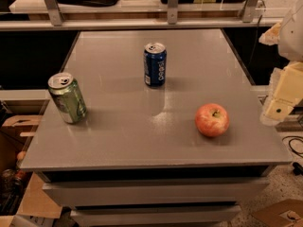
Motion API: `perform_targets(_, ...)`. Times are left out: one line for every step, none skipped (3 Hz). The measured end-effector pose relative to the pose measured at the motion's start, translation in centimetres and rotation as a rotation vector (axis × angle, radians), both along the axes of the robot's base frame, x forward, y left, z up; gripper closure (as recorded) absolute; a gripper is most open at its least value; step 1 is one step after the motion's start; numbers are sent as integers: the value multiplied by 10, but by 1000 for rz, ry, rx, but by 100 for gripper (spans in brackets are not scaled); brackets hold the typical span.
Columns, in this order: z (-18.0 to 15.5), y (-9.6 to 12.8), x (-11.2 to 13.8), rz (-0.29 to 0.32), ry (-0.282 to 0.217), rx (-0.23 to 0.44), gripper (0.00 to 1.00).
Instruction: Knock pepsi can over
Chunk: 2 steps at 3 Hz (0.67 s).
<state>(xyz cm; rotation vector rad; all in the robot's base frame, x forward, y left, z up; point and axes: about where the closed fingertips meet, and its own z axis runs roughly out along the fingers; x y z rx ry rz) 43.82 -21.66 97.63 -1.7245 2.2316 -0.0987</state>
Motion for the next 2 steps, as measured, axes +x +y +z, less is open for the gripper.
perform_targets(0, 0, 0, 0, 0, 0, 0)
perform_targets(0, 6, 10, 31, 0, 57, 0)
